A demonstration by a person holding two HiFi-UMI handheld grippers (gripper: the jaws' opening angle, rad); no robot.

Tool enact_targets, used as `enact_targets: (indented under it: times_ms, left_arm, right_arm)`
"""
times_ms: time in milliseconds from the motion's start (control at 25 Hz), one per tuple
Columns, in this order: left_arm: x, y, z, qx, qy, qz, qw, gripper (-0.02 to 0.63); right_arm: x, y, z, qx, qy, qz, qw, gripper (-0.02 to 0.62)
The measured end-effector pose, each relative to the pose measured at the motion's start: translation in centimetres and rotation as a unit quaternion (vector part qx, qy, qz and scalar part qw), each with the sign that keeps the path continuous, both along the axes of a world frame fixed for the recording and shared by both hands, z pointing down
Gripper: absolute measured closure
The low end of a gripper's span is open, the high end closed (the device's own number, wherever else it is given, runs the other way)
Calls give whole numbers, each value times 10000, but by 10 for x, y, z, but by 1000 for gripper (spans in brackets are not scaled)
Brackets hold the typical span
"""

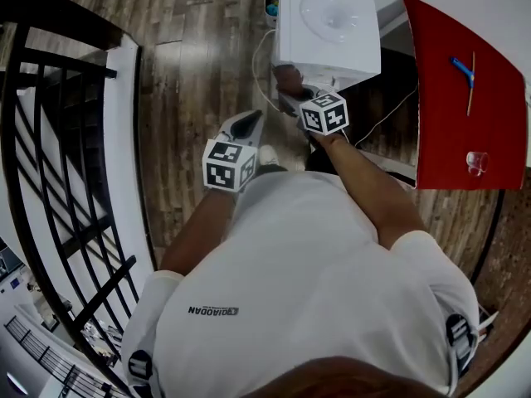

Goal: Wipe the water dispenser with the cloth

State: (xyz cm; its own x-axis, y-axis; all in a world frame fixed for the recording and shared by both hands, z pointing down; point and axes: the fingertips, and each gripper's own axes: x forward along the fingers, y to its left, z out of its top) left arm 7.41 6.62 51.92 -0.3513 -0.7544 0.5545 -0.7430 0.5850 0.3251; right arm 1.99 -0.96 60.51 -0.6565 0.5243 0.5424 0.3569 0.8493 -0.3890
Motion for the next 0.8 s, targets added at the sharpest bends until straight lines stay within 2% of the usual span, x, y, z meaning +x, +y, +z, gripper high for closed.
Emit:
enact_targets:
  times_ms: [200, 440, 640, 800]
  left_arm:
    - [-2, 19, 2, 96, 64, -294, 9995, 604]
    - [-9, 35, 12, 87, 221, -682, 9974, 605]
    - [-16, 22, 8, 110, 174, -676, 9975, 606]
    - [-21, 6, 2, 279, 270, -627, 9973, 605]
  right_arm:
    - [-15, 16, 8, 55, 135, -164, 9998, 522]
    - [-20, 6, 14, 346, 312, -298, 9985, 522]
    - [-14, -23, 22, 616, 413, -276, 9969, 522]
    - [-2, -49, 23, 690, 469, -142, 9964, 522]
